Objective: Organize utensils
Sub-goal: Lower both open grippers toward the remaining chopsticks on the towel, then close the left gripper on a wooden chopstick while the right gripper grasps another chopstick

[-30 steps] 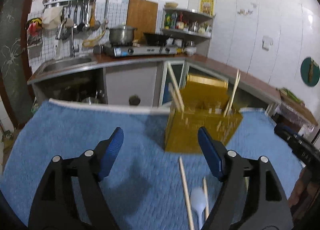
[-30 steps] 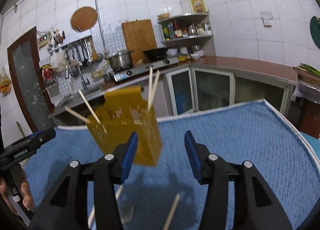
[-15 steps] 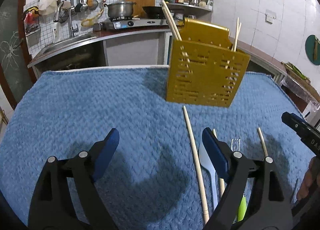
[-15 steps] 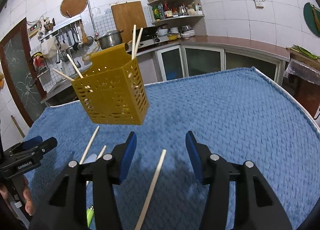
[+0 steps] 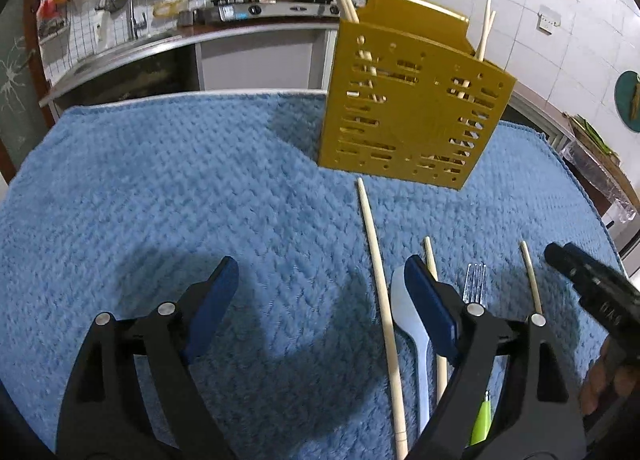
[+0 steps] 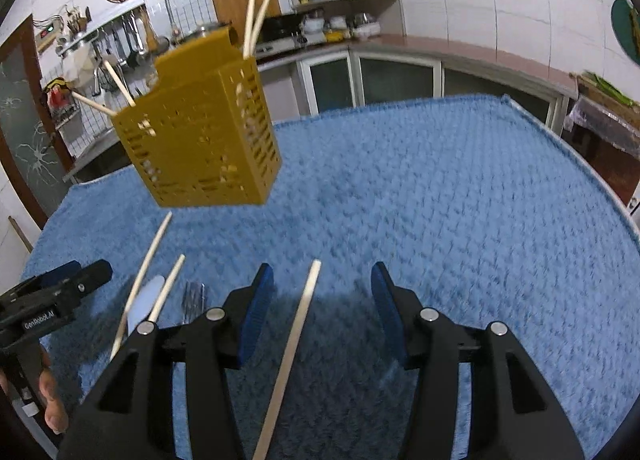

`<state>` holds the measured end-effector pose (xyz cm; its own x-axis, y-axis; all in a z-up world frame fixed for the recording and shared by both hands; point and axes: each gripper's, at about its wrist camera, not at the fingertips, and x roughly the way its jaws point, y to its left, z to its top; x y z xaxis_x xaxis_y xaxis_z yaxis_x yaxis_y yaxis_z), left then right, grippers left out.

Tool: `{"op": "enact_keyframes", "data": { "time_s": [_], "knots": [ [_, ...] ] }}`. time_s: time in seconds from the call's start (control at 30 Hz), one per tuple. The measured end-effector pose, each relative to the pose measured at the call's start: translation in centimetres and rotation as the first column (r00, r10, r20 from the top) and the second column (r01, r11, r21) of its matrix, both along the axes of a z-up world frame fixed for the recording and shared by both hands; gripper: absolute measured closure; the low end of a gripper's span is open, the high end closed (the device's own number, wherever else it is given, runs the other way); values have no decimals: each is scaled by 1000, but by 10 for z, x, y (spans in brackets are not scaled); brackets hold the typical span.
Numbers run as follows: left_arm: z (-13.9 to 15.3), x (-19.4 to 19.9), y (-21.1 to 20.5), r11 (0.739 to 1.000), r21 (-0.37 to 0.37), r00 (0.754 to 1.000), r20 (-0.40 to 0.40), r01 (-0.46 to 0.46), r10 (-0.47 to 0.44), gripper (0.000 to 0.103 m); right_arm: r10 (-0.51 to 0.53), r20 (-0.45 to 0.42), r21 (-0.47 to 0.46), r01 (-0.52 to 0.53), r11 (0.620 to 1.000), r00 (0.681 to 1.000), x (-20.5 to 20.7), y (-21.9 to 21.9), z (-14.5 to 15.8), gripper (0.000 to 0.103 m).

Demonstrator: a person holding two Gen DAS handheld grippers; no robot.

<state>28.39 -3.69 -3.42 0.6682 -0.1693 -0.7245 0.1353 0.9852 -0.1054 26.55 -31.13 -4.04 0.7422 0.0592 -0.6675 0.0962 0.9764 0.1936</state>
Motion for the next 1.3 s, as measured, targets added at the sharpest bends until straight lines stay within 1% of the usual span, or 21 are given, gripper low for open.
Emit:
{"op": "enact_keyframes", "data": {
  "time_s": [0.07, 0.2, 0.37, 0.4, 0.43, 0.53, 0.57, 0.6, 0.63, 0.67, 0.7, 0.77, 0.93, 0.97, 1.0, 1.07, 1.17, 1.23, 1.3],
  "knots": [
    [-3, 4, -2, 1000, 2, 1000, -13, -1, 1, 20, 2, -23, -7, -3, 1000, 1000, 3, 3, -5, 52],
    [-6, 14, -8, 1000, 28, 1000, -28, 2, -1, 20, 13, -53, -18, -14, 1000, 998, 9, 6, -9, 52],
    [-8, 26, -15, 999, 36, 999, -45, 9, -8, 21, 20, -126, -29, -24, 999, 992, 20, 10, -18, 53],
    [-8, 27, -17, 999, 41, 999, -44, 12, -10, 23, 20, -136, -29, -25, 999, 990, 21, 10, -18, 53],
    [-7, 30, -20, 999, 46, 999, -44, 17, -15, 25, 18, -144, -32, -23, 999, 989, 23, 10, -18, 54],
    [-6, 39, -27, 998, 54, 998, -55, 26, -23, 32, 8, -165, -26, -13, 1000, 986, 27, 9, -18, 62],
    [-7, 41, -29, 998, 56, 998, -60, 27, -23, 38, 6, -169, -24, -11, 1000, 986, 28, 7, -18, 70],
    [-8, 44, -30, 998, 58, 997, -67, 29, -25, 44, 4, -175, -22, -8, 1000, 985, 30, 7, -18, 74],
    [-10, 48, -33, 998, 59, 996, -81, 35, -30, 48, -2, -179, -23, -2, 1000, 984, 31, 7, -18, 77],
    [-12, 52, -34, 998, 54, 995, -93, 40, -35, 55, -6, -180, -18, 3, 1000, 984, 31, 6, -18, 78],
    [-13, 54, -35, 998, 49, 994, -99, 42, -37, 60, -10, -181, -10, 8, 1000, 983, 31, 5, -19, 78],
    [-15, 60, -39, 998, 46, 993, -110, 42, -37, 61, -16, -182, -6, 15, 1000, 983, 33, 4, -19, 82],
    [-17, 66, -51, 996, 67, 994, -104, 50, -43, 61, -34, -193, -1, 35, 999, 981, 41, 4, -19, 88],
    [-17, 67, -53, 996, 69, 994, -104, 49, -42, 63, -39, -194, -4, 39, 999, 980, 42, 5, -19, 90],
    [-17, 67, -54, 996, 75, 994, -103, 50, -42, 69, -44, -194, -11, 42, 999, 980, 44, 6, -19, 91],
    [-17, 68, -57, 995, 80, 993, -108, 56, -47, 77, -53, -190, -33, 47, 998, 980, 46, 11, -19, 93],
    [-15, 72, -58, 996, 73, 992, -118, 52, -43, 84, -63, -184, -31, 58, 998, 981, 49, 12, -19, 95],
    [-14, 77, -56, 997, 61, 991, -130, 49, -40, 87, -63, -182, -18, 61, 998, 981, 49, 11, -19, 96],
    [-14, 76, -53, 997, 54, 990, -135, 47, -40, 92, -61, -178, -4, 61, 998, 982, 49, 10, -19, 96]
  ]
}}
